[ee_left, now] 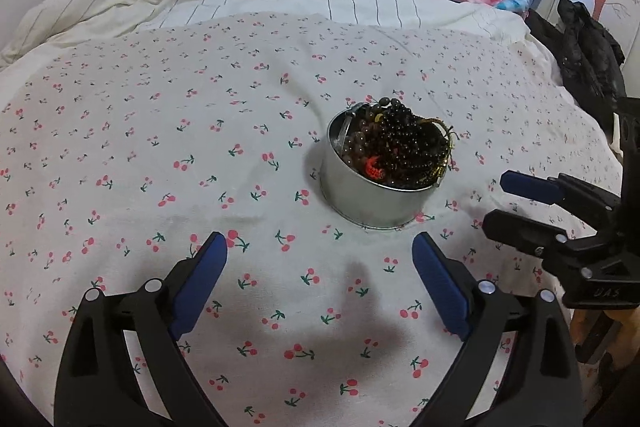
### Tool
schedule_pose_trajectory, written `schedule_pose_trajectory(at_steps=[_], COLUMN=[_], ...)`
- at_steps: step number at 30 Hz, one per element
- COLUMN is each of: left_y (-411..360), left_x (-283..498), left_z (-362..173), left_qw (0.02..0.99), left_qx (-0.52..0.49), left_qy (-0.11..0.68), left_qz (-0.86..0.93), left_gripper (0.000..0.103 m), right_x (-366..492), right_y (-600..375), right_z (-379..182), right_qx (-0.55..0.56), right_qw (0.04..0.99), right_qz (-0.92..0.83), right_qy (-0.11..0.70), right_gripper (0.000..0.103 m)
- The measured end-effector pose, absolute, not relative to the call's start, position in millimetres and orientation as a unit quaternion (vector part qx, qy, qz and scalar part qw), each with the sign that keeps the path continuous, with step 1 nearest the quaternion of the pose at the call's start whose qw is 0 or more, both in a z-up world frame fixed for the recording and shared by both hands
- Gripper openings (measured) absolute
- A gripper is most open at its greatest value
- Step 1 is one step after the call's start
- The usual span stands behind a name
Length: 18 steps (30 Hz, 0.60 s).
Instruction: Organize jewelry
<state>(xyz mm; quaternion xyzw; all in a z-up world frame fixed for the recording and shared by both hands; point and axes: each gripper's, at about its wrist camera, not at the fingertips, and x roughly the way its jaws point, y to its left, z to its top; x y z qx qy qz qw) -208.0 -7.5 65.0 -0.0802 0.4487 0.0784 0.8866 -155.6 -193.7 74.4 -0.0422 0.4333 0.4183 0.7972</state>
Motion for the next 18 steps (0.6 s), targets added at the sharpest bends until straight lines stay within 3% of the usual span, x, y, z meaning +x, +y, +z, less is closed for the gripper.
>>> schedule_pose_trajectory(at_steps=[3,12,14,18], left_y=[-6.6,-21.7,-26.4,-30.9], left_x=[-208.9,-199.2,-199.6,-201.2], left_z=[64.6,49.7,51.2,55.0], left_qw=[0.887,0.861,0.863,0.864], left_qx=[-0.083,-0.034,-0.027,-0.025], left_qy=[0.446,0.486,0.483,0.479], left_qz=[0.086,0.142,0.146,0.156], left_gripper=[0.096,0.096,0.096,0.096], right_x=[-156.0,-161.5,-163.3,-162.2], right_y=[-194.2,-191.9,-190.4,-193.9], right_z=[75.1,70.4,69.7,71.6], right_qx=[-0.056,-0.101,-0.116,-0.115], right_qw=[0.807,0.827,0.832,0.842], right_qz=[0.407,0.343,0.331,0.313], right_qy=[0.425,0.434,0.430,0.423], right_gripper=[0.069,0.069,0.076,0.079])
